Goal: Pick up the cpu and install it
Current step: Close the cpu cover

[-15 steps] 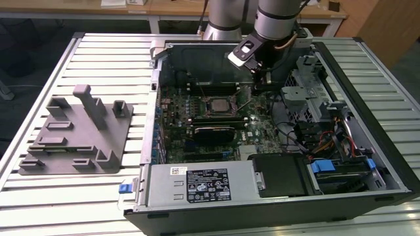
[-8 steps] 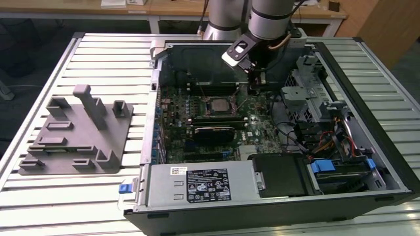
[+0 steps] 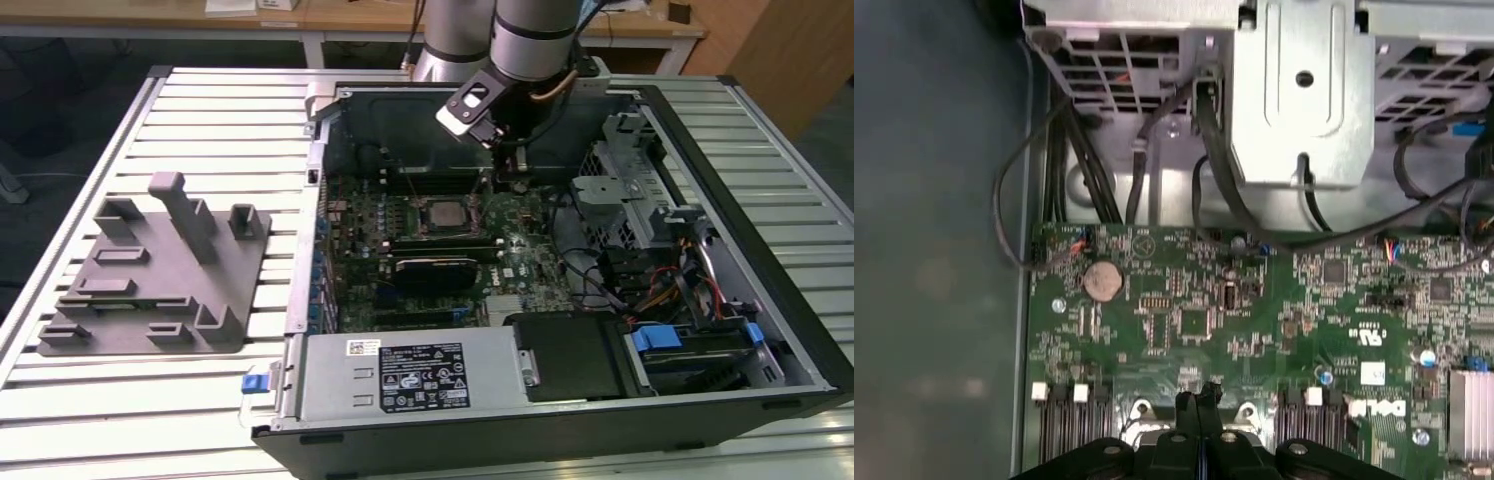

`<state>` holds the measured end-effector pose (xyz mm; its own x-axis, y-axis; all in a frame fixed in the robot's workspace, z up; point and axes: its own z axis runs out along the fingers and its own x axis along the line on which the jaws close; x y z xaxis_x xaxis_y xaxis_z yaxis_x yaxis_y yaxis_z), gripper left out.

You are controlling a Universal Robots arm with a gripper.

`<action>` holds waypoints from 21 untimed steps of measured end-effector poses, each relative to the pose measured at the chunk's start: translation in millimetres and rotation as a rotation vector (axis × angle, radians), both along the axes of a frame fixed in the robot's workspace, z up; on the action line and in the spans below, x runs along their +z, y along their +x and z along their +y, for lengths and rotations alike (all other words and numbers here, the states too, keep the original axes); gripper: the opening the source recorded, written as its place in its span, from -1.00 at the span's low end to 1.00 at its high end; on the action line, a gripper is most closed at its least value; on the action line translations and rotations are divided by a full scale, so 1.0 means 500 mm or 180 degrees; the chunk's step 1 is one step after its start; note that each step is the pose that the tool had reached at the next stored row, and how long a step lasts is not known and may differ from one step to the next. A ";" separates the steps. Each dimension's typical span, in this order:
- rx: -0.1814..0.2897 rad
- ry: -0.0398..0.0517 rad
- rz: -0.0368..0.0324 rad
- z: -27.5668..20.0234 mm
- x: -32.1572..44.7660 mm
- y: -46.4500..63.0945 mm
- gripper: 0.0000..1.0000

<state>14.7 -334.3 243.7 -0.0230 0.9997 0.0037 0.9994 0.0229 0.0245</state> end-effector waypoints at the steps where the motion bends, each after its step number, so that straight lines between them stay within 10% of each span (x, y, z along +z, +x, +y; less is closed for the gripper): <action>1: 0.0000 0.0000 0.0000 0.0000 0.000 -0.003 -0.79; 21: 0.0000 -0.0001 0.0000 0.0000 -0.004 -0.028 -0.79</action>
<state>0.6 -334.3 241.5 -0.0230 0.9997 0.0035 0.9994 0.0229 0.0244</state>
